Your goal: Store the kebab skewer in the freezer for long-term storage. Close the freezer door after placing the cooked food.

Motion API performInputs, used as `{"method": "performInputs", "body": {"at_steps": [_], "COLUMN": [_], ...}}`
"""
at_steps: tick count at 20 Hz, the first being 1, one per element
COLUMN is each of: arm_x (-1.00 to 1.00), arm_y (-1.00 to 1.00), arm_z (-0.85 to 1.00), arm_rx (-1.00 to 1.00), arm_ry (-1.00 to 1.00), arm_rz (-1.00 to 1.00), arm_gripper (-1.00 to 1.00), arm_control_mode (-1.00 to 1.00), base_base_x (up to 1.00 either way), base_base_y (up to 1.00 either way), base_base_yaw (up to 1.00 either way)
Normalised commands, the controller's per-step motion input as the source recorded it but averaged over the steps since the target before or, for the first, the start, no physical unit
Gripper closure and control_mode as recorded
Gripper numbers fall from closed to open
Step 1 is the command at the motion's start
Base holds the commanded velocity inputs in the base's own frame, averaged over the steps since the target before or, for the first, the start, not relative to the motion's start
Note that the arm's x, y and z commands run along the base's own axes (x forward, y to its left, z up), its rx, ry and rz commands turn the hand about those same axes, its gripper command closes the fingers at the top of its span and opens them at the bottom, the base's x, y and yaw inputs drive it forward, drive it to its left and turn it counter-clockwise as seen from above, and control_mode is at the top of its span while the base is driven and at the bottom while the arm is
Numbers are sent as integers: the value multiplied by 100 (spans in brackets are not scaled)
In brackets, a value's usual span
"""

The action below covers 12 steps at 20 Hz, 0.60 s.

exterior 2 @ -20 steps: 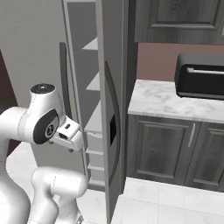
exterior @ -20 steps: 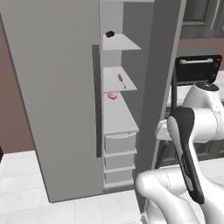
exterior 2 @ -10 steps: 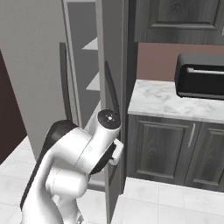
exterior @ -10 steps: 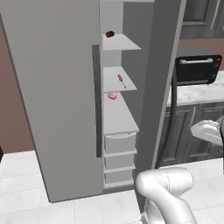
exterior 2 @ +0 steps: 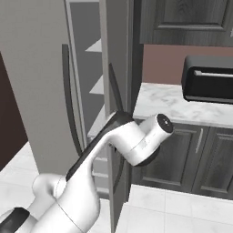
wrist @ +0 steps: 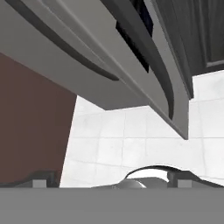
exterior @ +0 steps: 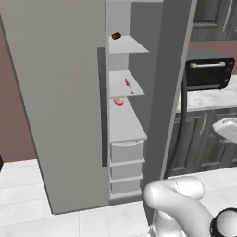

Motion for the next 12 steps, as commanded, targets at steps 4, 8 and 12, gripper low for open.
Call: {"method": "performInputs", "body": {"at_steps": [4, 8, 12], "arm_x": [97, 84, 66], "arm_y": [-23, -9, 0], "arm_z": [-14, -10, -25], "arm_rx": [3, 3, 2], "arm_ry": [-7, -11, -14], "arm_rz": [22, 19, 18], "arm_gripper": [-100, -100, -100], "arm_control_mode": [-100, -100, -100], "base_base_x": [0, 0, 0], "base_base_y": [0, 0, 0], "base_base_yaw": [0, 0, 0]}}
